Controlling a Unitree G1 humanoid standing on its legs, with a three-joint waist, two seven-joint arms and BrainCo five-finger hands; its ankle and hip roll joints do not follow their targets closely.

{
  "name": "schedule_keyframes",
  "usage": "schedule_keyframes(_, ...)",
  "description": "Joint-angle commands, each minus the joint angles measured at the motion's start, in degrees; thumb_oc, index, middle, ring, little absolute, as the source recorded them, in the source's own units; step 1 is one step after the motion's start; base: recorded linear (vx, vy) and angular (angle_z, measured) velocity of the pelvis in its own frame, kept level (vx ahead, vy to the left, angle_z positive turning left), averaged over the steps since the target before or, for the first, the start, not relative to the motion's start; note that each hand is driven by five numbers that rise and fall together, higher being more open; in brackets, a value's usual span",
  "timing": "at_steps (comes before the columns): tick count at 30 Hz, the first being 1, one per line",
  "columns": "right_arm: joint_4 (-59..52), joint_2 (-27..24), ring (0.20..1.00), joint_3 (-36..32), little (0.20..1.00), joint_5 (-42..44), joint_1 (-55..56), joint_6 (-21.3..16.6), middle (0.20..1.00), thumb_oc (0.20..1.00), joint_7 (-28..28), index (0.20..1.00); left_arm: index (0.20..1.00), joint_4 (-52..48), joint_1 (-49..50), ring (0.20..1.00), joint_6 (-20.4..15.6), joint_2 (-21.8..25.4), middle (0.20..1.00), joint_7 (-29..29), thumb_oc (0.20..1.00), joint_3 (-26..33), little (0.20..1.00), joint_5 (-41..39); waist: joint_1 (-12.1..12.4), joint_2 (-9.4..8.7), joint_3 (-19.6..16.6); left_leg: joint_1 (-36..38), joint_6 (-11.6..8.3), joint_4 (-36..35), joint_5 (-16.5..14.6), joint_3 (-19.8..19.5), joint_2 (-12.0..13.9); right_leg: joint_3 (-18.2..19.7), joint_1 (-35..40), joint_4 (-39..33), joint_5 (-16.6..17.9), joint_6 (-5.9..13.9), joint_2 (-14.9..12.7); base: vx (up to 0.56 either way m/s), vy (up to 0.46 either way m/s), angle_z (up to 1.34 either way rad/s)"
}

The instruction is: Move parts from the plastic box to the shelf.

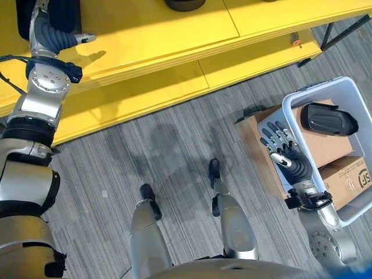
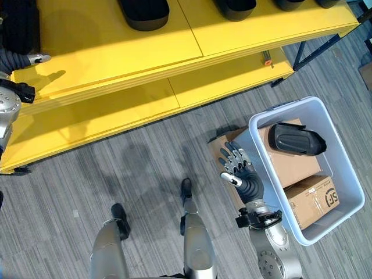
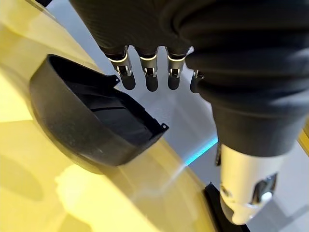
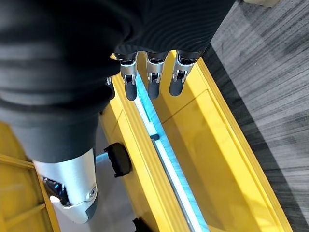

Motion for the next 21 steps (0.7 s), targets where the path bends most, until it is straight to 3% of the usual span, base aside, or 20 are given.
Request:
schedule_keyframes(1, -2.42, -1.95, 1.0, -2.75, 1.0, 2.06, 0.75, -3.18, 1.0, 1.0, 0.71, 1.0, 1.0, -2.25, -3.73, 1.0, -3.45, 2.04, 1.0, 0.17, 1.0, 2.18, 1.0, 1.12, 0.13, -1.38, -1.32, -3.89, -0.03, 7.33, -7.81, -2.14, -0.64, -0.57, 6.75, -2.11, -1.83, 5.44, -5.17, 0.0, 0.0, 0.0)
schedule_keyframes(15, -2.39, -1.8, 1.0, -2.78, 1.0, 2.41, 1.23, -3.12, 1.0, 1.0, 0.87, 1.0, 1.0, -3.06, -4.21, 1.0, -3.9, 0.29, 1.0, -0.56, 1.0, 0.95, 1.0, 1.07, -0.28, -0.9, -1.45, -3.74, 0.13, 7.11, -7.87, -1.66, -1.0, -0.47, 6.69, -2.2, -1.84, 5.42, -5.41, 0.0, 0.0, 0.0)
schedule_keyframes(21, -2.43, -1.62, 1.0, -2.57, 1.0, 2.75, 1.47, -2.83, 1.0, 1.0, 0.83, 1.0, 1.0, -1.2, -4.33, 1.0, -4.16, -2.2, 1.0, -1.91, 1.0, 1.86, 1.0, -3.46, -0.62, -1.11, -1.3, -4.22, 0.24, 7.72, -8.02, -1.56, -0.8, -0.36, 6.43, -2.15, -1.9, 5.34, -5.33, 0.0, 0.0, 0.0)
